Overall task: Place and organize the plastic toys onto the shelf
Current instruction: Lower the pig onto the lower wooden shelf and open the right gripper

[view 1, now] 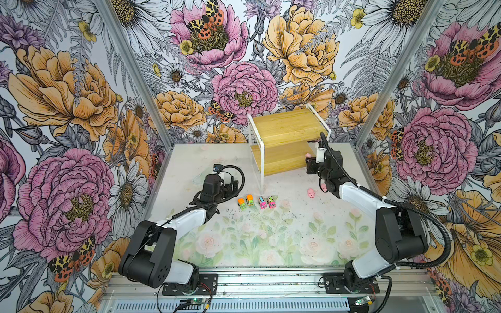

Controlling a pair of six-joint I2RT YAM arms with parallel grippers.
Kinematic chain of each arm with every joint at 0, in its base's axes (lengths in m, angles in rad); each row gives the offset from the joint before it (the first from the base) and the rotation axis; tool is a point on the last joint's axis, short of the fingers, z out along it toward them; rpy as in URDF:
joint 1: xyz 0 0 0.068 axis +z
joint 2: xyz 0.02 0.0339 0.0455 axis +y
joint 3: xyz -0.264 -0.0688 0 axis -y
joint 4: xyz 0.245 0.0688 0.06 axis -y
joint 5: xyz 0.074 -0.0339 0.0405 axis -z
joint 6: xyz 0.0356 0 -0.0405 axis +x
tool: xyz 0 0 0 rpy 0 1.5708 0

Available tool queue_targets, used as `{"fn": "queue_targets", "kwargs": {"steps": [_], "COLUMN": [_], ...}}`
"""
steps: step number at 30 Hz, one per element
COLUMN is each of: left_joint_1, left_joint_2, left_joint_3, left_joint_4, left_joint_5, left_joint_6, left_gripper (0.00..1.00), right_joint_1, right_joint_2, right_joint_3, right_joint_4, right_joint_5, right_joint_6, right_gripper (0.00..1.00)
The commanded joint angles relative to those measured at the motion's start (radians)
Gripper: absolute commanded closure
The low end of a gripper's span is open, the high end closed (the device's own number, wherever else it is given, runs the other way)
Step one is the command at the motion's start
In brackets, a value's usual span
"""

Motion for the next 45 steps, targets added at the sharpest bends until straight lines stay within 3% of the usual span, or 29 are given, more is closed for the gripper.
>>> {"fn": "queue_targets", "kwargs": {"steps": [1,13,28,39,45], "left_joint_1": [-0.005,-0.005,-0.005,-0.005,-0.005], "left_joint_2": [0.0,0.002,0.005,0.003,0.002], "left_joint_3": [0.004,0.004,0.005,0.004,0.004], "left_joint_4": [-0.006,-0.006,-0.005,-0.005,-0.005], "left_joint_5": [-0.002,-0.002,0.001,0.004,0.003], "left_joint_6": [0.012,0.012,0.013,0.013,0.013], "left_gripper": [0.01,0.01,0.01,0.01,0.01], "right_joint_1": [-0.009,-0.01,-0.002,0.0,0.0], "right_joint_2": [0.022,0.043,0.01,-0.026,-0.025], "right_joint_3": [0.018,0.016,0.004,-0.011,-0.031], "right_joint_4": [0.021,0.028,0.009,-0.004,0.034], "right_joint_5": [0.038,0.048,0.047,-0.009,-0.086], "right_joint_6": [0.038,0.055,0.038,-0.007,-0.033], "right_gripper": [0.74,0.72,0.55,0.55,0.6]}}
